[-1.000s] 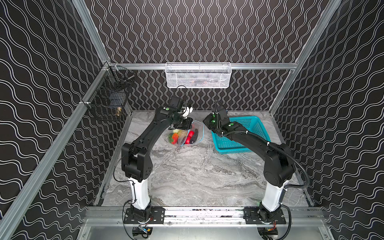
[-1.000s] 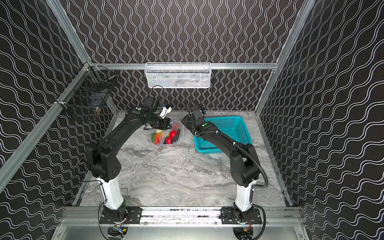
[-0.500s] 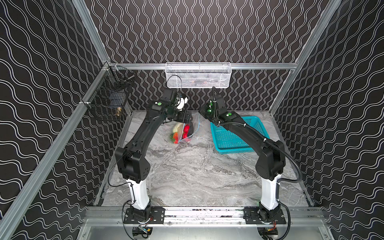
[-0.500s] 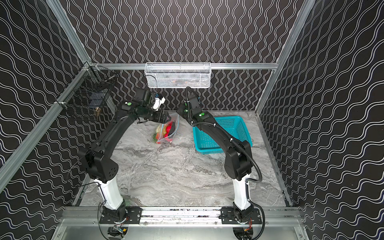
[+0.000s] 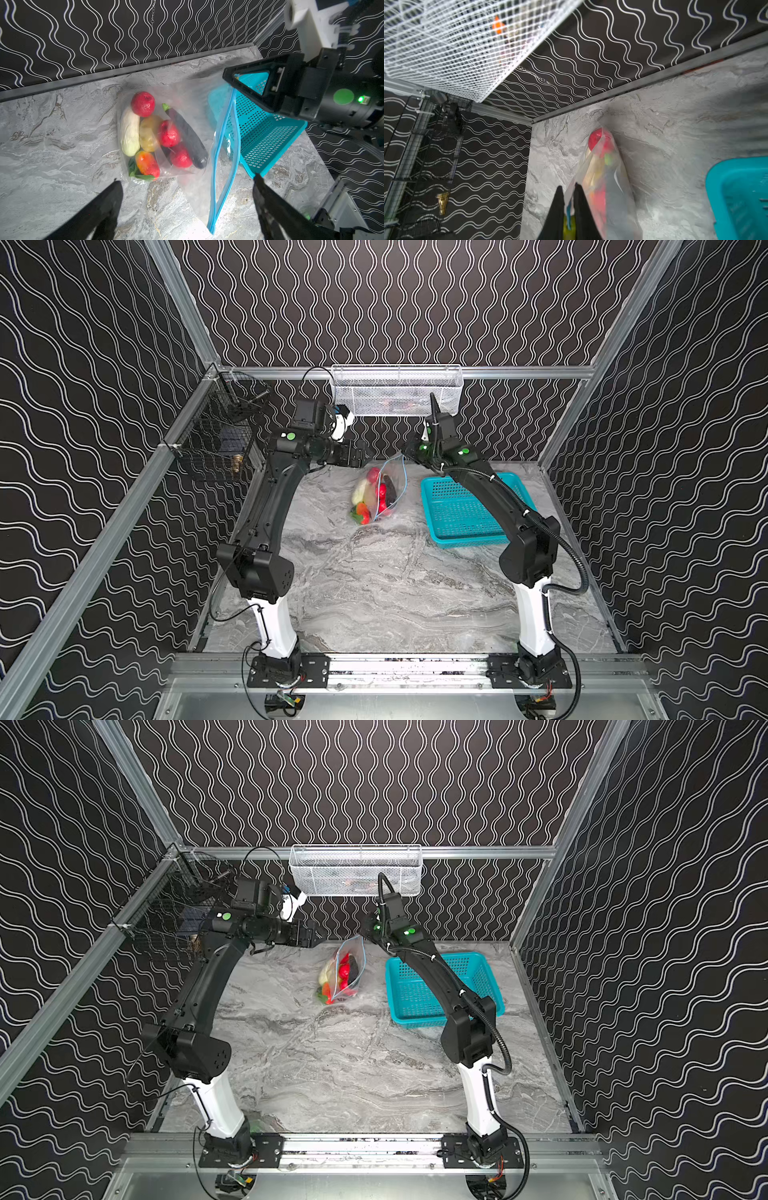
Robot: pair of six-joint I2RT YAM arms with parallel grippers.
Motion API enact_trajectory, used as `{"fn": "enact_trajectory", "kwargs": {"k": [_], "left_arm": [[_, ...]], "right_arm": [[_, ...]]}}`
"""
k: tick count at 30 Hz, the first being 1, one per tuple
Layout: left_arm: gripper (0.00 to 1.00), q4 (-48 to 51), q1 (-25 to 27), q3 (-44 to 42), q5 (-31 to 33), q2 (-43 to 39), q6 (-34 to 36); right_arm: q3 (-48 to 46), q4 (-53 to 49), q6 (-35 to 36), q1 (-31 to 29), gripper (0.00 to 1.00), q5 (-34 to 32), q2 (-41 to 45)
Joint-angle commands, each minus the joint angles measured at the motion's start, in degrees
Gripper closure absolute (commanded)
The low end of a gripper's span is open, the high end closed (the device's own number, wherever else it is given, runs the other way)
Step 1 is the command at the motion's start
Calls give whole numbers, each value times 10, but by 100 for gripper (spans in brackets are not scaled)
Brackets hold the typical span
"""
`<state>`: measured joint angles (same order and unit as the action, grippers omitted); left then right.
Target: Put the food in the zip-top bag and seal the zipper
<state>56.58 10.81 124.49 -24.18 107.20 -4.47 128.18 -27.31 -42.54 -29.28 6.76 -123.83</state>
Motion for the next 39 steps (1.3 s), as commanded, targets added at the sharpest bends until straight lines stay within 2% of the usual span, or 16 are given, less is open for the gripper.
{"fn": "enact_trajectory", "kwargs": {"k": [1,6,11,13,16,22,29,31,35,39], "left_arm": [[1,-39,-18,-15,-4,-13,19],[1,-77,-45,-17,-41,-9,38],[1,-106,-46,-27,-29,-21,79],[1,-104,-47,-23,-23,-22,82],[1,-105,-49,-23,-27,-23,70],[1,-85,-49,-1,-35,-8,70],[1,-155,-49,-71,-55,-53,122],[1,-171,-49,-86,-71,-63,133],[1,-169,-49,-93,-145,-65,176],[1,-170,-49,-102,-185,-69,220]], "right_arm": [[2,-3,44,-2,100,40,14],[15,-9,74,-2,100,69,29],[31,-5,89,-2,100,111,43],[32,-1,93,-2,100,113,52],[48,-22,107,-2,100,79,51],[85,-28,106,-2,100,132,37],[110,-36,122,-14,100,154,42],[109,-34,123,-16,100,175,46],[102,-43,140,-20,100,211,58],[81,-59,175,-23,100,223,77]]}}
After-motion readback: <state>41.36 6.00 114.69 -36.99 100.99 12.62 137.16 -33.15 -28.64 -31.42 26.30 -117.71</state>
